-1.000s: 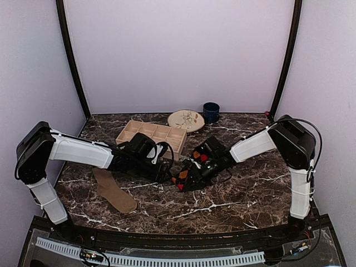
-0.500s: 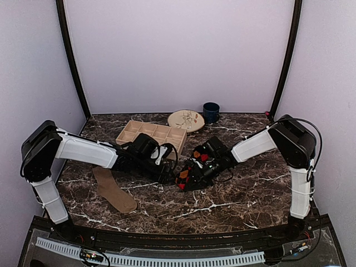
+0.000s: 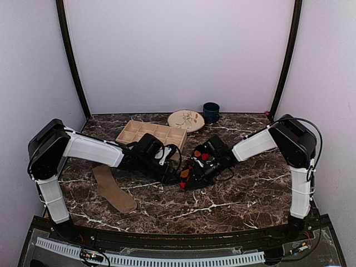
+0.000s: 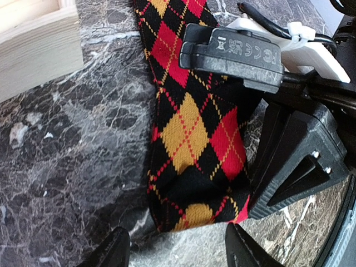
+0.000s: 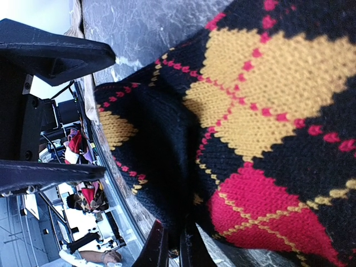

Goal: Roll the socks
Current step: Roll the sock at the center of the board.

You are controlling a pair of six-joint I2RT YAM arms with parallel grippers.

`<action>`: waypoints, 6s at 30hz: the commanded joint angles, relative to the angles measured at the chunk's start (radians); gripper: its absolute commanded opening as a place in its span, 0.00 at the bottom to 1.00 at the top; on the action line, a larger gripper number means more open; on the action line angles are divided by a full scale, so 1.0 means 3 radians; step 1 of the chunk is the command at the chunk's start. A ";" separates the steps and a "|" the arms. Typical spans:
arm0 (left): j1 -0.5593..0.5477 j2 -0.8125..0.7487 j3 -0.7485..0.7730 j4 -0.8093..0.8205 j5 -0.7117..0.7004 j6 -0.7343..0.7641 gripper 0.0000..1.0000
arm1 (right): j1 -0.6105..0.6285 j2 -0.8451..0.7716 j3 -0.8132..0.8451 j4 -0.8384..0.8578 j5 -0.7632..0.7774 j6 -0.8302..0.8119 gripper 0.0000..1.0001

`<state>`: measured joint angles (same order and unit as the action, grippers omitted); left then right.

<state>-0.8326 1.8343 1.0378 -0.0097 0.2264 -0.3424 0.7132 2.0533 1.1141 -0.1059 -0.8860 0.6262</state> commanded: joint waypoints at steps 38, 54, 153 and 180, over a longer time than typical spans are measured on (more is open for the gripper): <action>-0.0097 0.0452 0.0627 -0.0457 -0.0255 0.0170 0.48 | -0.0028 0.0044 0.0033 0.0034 -0.0058 0.0069 0.06; -0.0141 0.0677 0.0726 -0.0549 -0.0302 0.0079 0.47 | -0.0040 0.0009 0.0039 -0.0080 0.0044 0.0031 0.18; -0.0165 0.1234 0.1406 -0.1205 0.0074 0.0026 0.40 | 0.1194 -0.0944 -0.0516 -0.0076 0.4055 -0.2102 0.49; -0.0122 0.1230 0.1414 -0.1248 0.0167 0.0057 0.39 | 0.1008 -0.0676 -0.0441 -0.0188 0.3947 -0.2052 0.21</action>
<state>-0.8627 2.1525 1.4864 -0.2337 0.2325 -0.3248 1.0283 1.8122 0.9871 -0.1120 0.3107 -0.0040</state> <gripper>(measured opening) 0.392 0.236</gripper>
